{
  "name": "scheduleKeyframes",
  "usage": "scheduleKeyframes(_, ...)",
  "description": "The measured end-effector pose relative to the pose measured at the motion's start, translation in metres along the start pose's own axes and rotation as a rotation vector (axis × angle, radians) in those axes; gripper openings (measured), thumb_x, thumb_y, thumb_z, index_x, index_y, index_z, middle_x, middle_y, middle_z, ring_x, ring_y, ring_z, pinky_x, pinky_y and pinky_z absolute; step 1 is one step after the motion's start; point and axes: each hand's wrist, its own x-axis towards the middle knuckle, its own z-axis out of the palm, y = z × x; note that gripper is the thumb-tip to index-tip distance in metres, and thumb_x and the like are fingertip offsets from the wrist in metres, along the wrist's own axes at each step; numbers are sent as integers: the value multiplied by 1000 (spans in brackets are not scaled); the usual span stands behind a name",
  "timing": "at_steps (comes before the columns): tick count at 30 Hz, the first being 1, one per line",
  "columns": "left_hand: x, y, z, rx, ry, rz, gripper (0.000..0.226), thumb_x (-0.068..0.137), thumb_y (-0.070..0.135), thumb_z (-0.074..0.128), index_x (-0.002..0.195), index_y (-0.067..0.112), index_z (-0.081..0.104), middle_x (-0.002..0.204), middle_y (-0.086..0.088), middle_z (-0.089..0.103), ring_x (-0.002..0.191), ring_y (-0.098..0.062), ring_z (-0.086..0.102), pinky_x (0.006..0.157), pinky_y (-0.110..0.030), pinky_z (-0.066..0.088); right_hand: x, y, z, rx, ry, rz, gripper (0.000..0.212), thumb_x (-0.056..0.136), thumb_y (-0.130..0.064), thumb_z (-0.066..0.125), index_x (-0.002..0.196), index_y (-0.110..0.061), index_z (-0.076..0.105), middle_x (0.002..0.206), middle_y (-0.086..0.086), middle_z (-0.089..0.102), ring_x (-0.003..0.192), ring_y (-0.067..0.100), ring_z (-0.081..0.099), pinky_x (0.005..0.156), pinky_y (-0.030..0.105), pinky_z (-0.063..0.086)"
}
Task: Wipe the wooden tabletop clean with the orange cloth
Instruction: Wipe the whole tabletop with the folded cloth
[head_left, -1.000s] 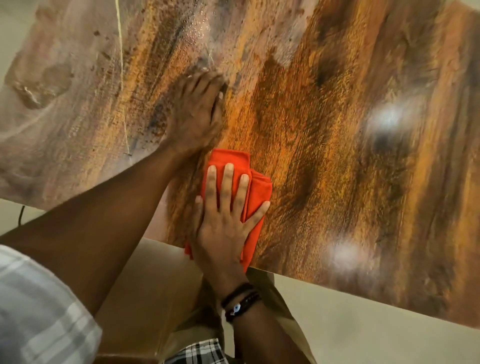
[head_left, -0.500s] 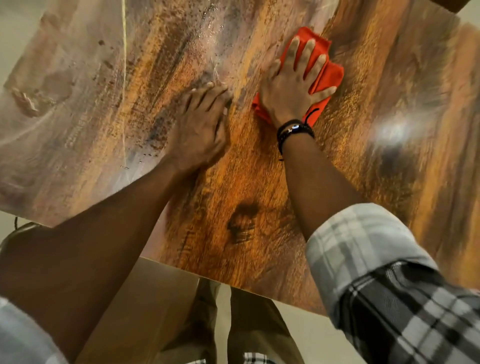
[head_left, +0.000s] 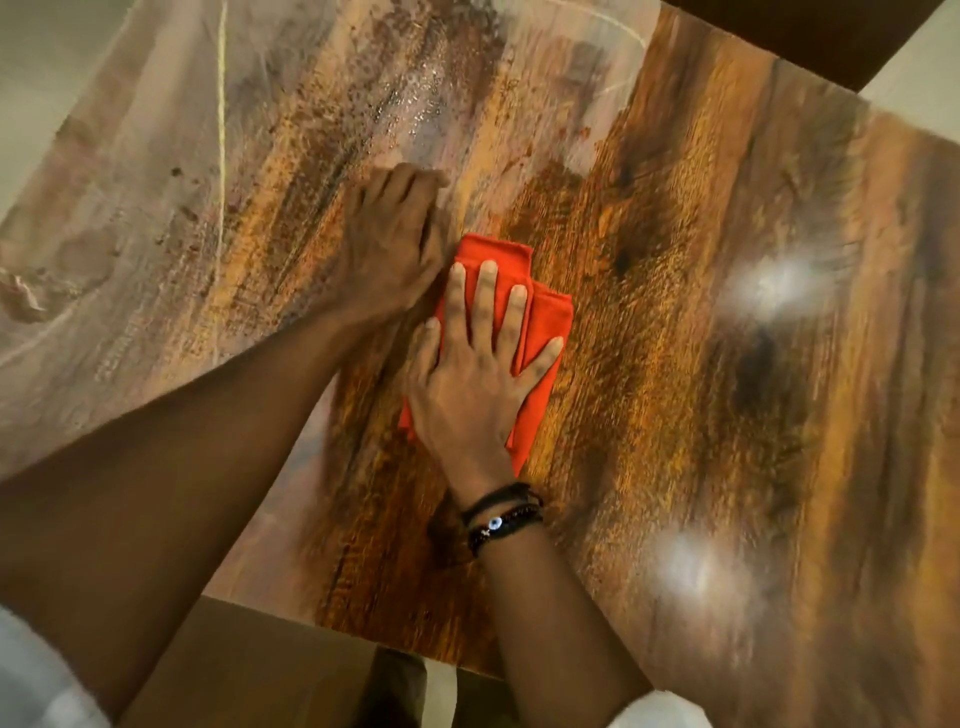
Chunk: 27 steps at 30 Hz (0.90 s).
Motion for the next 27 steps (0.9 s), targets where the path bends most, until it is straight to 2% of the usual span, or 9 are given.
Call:
scheduleKeyframes(3, 28, -5, 11, 103, -46, -11, 44, 102, 31, 29, 130, 6, 51, 133, -15, 53, 123, -33, 46, 103, -47, 32, 50, 3, 1, -10, 15, -1, 57, 104, -44, 26, 160, -31, 24, 168, -4, 16, 156, 24, 10, 116, 71, 2)
scheduleKeyframes(6, 35, -5, 18, 129, -123, -13, 55, 98, 35, 23, 140, 7, 43, 146, -14, 43, 137, -32, 35, 112, -50, 23, 124, 7, -1, 1, -62, 13, 58, 106, -45, 25, 161, -33, 12, 170, -4, 3, 157, 23, -2, 116, 72, -6)
scheduleKeyframes(8, 35, -7, 17, 121, -137, -15, 58, 97, 35, 24, 146, 7, 39, 152, -14, 39, 143, -32, 30, 117, -50, 19, 177, 7, -4, 12, -99, 18, 60, 106, -45, 25, 162, -32, 7, 170, -4, -2, 157, 24, -5, 115, 73, -5)
scheduleKeyframes(12, 36, -8, 19, 110, -163, -41, 57, 100, 33, 24, 152, 10, 31, 159, -10, 31, 150, -27, 19, 121, -49, 13, 268, 6, -3, 40, -150, 39, 60, 106, -43, 23, 162, -30, 6, 170, -2, -3, 156, 27, -6, 115, 75, -5)
scheduleKeyframes(15, 35, -6, 19, 67, -160, -61, 52, 104, 31, 25, 153, 12, 29, 161, -7, 28, 151, -24, 16, 122, -48, 9, 298, 2, 0, 25, -150, 52, 59, 105, -42, 22, 162, -31, 7, 170, -2, -2, 157, 27, -4, 115, 74, -4)
scheduleKeyframes(20, 34, -6, 17, 67, -164, -56, 54, 102, 31, 25, 152, 11, 30, 159, -8, 31, 150, -25, 20, 123, -45, 7, 265, -3, -3, 15, -152, 16, 59, 106, -43, 22, 162, -31, 6, 170, -3, -2, 157, 25, -3, 117, 71, -2)
scheduleKeyframes(24, 33, -8, 14, 70, -186, -9, 65, 94, 37, 30, 152, 7, 32, 158, -11, 32, 148, -29, 23, 121, -49, 13, 178, -16, -2, -7, -113, -55, 58, 107, -44, 22, 162, -32, 7, 170, -4, -1, 157, 23, -3, 117, 68, -4)
scheduleKeyframes(27, 34, -11, 15, 84, -186, 2, 61, 94, 33, 31, 150, 10, 36, 157, -9, 36, 146, -28, 30, 119, -45, 14, 124, -6, -3, 45, -70, -44, 55, 107, -44, 24, 161, -34, 15, 170, -6, 5, 157, 20, 2, 117, 66, -4)
